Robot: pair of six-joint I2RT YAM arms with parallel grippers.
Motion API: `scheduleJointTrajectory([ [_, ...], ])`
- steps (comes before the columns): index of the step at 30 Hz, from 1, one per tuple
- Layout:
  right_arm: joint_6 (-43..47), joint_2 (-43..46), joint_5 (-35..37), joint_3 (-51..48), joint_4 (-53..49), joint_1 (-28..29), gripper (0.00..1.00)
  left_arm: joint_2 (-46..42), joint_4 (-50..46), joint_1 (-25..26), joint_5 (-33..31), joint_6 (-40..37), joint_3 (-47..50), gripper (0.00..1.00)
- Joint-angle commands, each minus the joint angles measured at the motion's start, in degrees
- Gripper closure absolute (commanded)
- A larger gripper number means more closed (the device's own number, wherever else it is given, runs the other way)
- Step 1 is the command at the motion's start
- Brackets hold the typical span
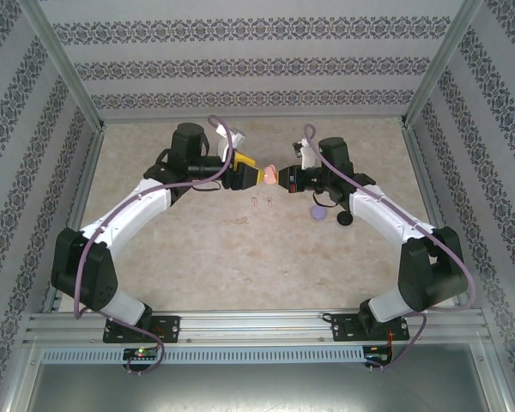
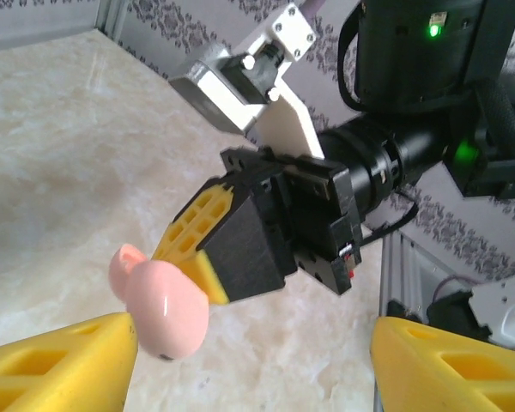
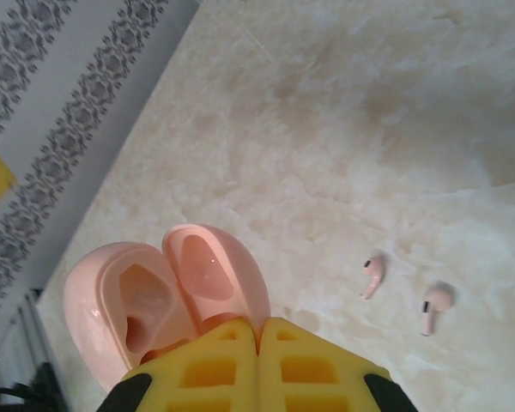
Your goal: Insert the wireless bluetooth earbuds into the charging case
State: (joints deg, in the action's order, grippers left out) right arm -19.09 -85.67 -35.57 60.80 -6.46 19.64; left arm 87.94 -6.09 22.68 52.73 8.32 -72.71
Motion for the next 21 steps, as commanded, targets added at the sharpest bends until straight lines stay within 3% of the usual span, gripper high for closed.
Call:
scheduleJointTrajectory([
  [1,10.67,1.38,2.05,2.76,-7.55,0.28,1.0,2.83,-17.51,-1.38,2.99,-11.69,-4.98,0.28],
  [11,18.64,2.02,3.73,6.69,-14.86,4.22,1.0,13.97,-39.59,-1.77,9.44,-25.68,-19.87,0.3],
  [21,19.07,1.26,4.85,8.1,-15.95,6.54,1.0,19.53,-45.59,-1.75,15.26,-30.02,-23.59,0.36],
])
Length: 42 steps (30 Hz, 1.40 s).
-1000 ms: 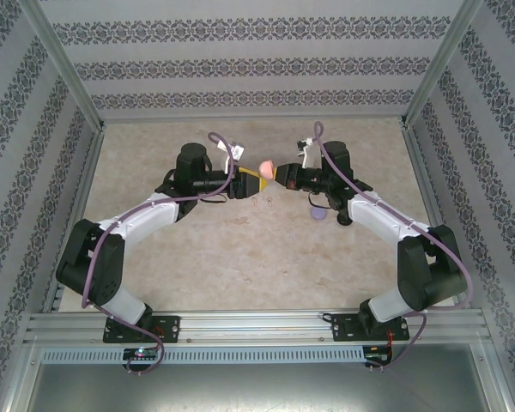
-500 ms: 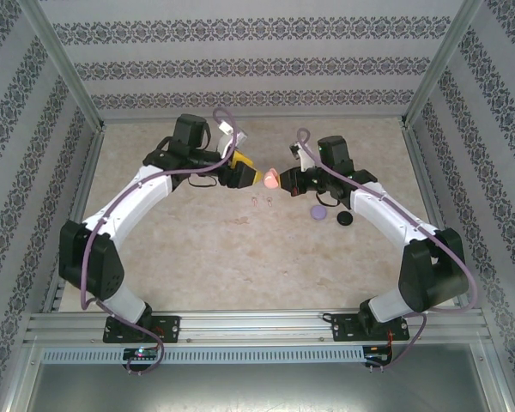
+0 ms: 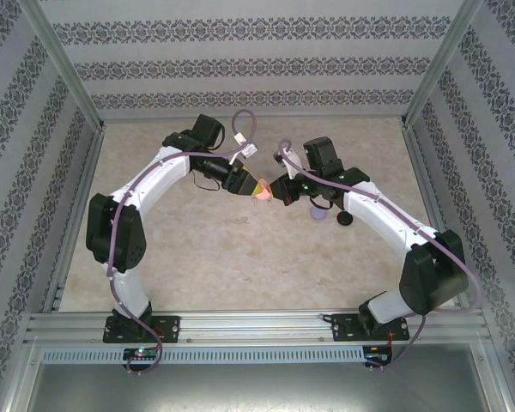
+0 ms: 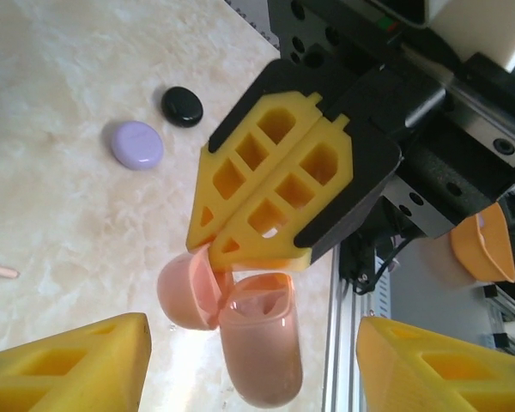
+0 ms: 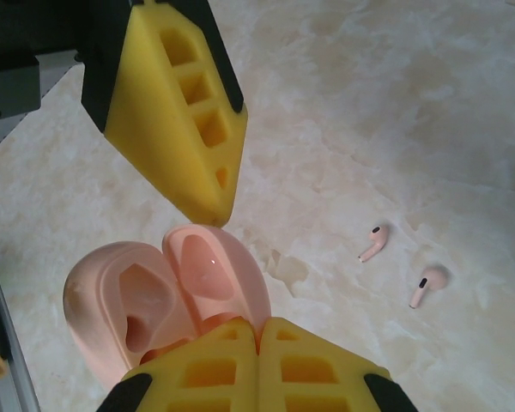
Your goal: Insert the wireless bluetooth earbuds into the charging case
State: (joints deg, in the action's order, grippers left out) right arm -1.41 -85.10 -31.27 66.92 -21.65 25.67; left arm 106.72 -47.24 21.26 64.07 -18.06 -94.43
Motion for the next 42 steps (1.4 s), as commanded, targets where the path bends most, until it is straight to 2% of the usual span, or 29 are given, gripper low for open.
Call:
scheduleJointTrajectory([
  [1,1.35,0.69,0.47,2.09,-0.68,0.52,1.0,0.98,-4.46,-0.33,4.21,-3.71,-1.81,0.37],
  [9,0.63,-0.32,0.2,2.78,0.03,0.87,1.0,2.08,-3.25,-0.34,6.33,-3.23,-0.54,0.4],
  [18,-0.17,-1.03,-0.25,3.05,1.26,1.22,1.0,2.27,0.45,-0.18,6.46,-1.1,1.0,0.49],
  [23,-0.59,-1.73,-0.72,3.55,1.63,1.53,1.0,2.44,2.37,-0.25,6.22,0.24,1.42,0.51],
  [35,-1.08,-2.09,-0.59,3.4,2.31,1.83,1.0,2.62,5.69,0.04,5.83,2.4,2.14,0.69],
  [40,-1.62,-1.67,-0.31,3.22,2.49,1.77,1.0,2.36,8.19,0.1,5.83,3.99,3.31,0.82],
  [42,-2.46,-1.09,0.9,3.18,2.58,1.6,0.91,1.8,10.24,0.11,5.48,5.28,4.2,0.87],
])
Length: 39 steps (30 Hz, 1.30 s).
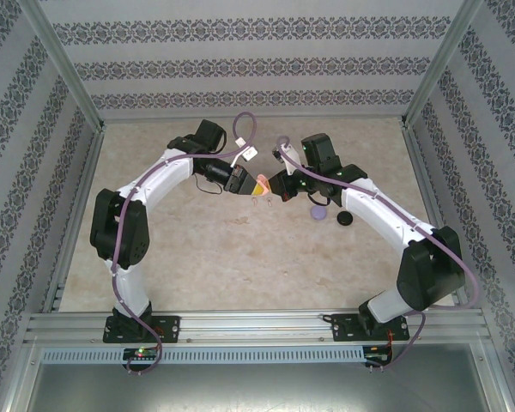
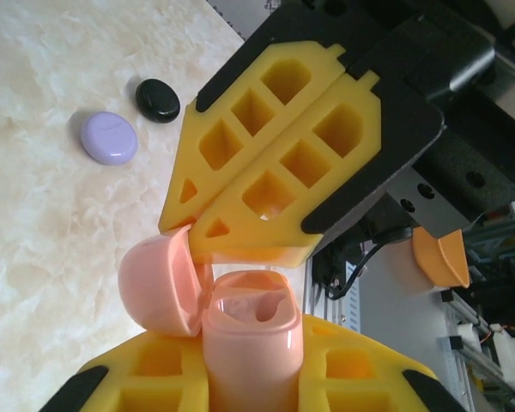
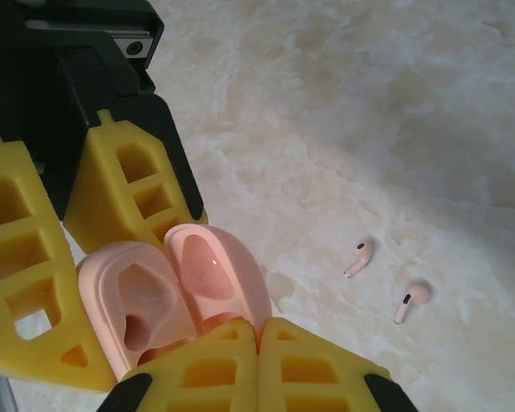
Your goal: Insert the wireless bluetooth earbuds into the charging case
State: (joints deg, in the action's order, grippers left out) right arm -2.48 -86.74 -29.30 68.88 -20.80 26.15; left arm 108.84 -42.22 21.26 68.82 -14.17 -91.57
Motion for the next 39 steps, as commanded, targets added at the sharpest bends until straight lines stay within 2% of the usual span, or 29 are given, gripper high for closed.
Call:
scheduleJointTrajectory([
  [1,-2.1,1.03,-0.66,1.22,1.73,0.89,0.84,-0.83,6.58,0.06,0.24,2.12,2.09,0.9],
  [3,-3.77,2.34,-0.23,0.92,1.71,-0.1,0.7,-2.19,9.68,-0.19,-0.89,3.83,3.8,0.95],
  [5,-5.81,4.24,-0.13,0.52,1.35,-1.49,0.65,-3.77,13.17,-0.75,-1.69,5.87,5.82,1.0],
  [10,-11.82,12.3,1.37,-3.74,0.59,-5.16,0.42,-10.66,23.35,-3.72,-4.47,11.48,12.64,1.0],
  [16,-15.54,17.34,5.85,-5.91,-4.68,-6.51,0.29,-21.68,39.18,-6.26,-11.93,18.79,23.3,1.0],
  [17,-15.97,17.39,6.61,-5.92,-5.27,-6.42,0.25,-23.14,41.31,-6.28,-13.38,19.42,24.68,1.0],
  [20,-16.18,17.09,11.0,-6.04,-6.52,-5.32,0.03,-27.75,47.61,-6.25,-18.97,21.75,28.75,1.0],
  [26,-16.91,13.76,22.38,-3.44,-9.05,-0.66,0.02,-33.91,56.84,-6.25,-28.42,23.22,34.01,1.0],
  [31,-19.3,6.91,21.41,1.0,-10.13,2.19,0.02,-37.42,72.61,-5.74,-37.04,23.94,42.17,1.0],
  [34,-21.13,1.85,19.39,3.71,-10.38,3.39,0.1,-38.56,74.29,-5.09,-42.03,25.24,44.24,1.0],
  [39,-23.69,-8.24,18.0,8.99,-11.2,5.39,0.29,-38.54,74.9,-4.47,-45.37,26.12,46.2,1.0],
])
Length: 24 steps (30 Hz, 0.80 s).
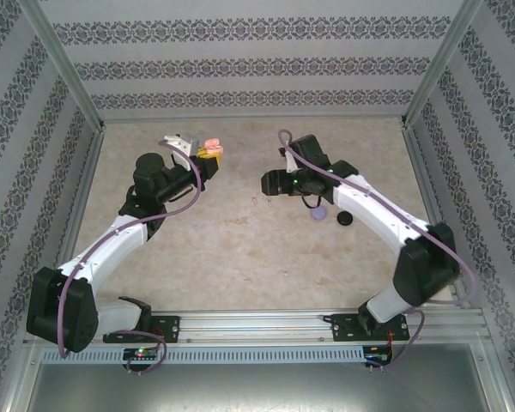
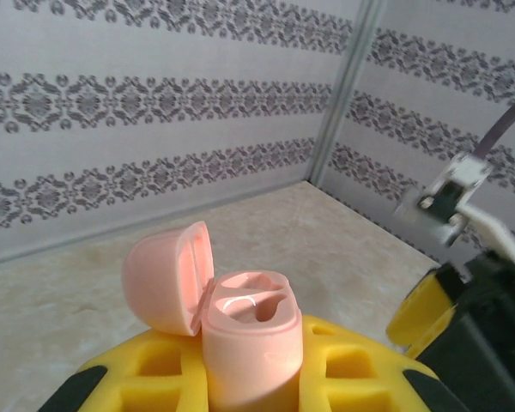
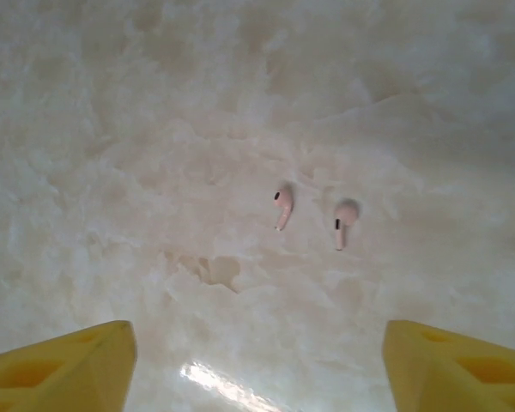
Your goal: Insert the wireless bluetooth earbuds into the charging case
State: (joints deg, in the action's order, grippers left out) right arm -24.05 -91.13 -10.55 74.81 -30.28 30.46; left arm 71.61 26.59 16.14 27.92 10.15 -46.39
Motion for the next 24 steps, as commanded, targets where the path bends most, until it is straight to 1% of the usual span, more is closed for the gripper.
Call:
scheduleJointTrajectory([
  [1,-2.67,-6.1,0.27,4.54,-2.67,1.71,0.31,-1.17,7.78,0.73,-5.48,2.17,1.96,1.0],
  [4,-3.48,-12.29,3.14,9.02,-5.49,3.44,0.36,-0.82,13.36,0.68,-8.36,3.7,4.5,1.0],
  [7,-4.24,-17.93,6.76,13.42,-8.45,5.32,0.4,-0.38,16.57,0.62,-11.94,5.63,5.91,1.0],
  [11,-5.26,-23.98,11.62,18.51,-11.45,7.03,0.45,0.69,25.44,0.56,-13.67,7.62,8.86,1.0],
  [13,-5.89,-25.86,12.93,19.72,-11.22,7.39,0.47,1.1,27.67,0.59,-14.27,8.76,9.51,1.0],
  [17,-5.91,-29.53,14.24,22.84,-11.43,8.01,0.5,1.34,25.85,0.56,-15.22,10.12,8.71,1.0],
  [24,-5.92,-34.85,15.04,27.98,-12.75,8.41,0.56,0.82,23.81,0.64,-14.04,10.47,7.41,1.0],
])
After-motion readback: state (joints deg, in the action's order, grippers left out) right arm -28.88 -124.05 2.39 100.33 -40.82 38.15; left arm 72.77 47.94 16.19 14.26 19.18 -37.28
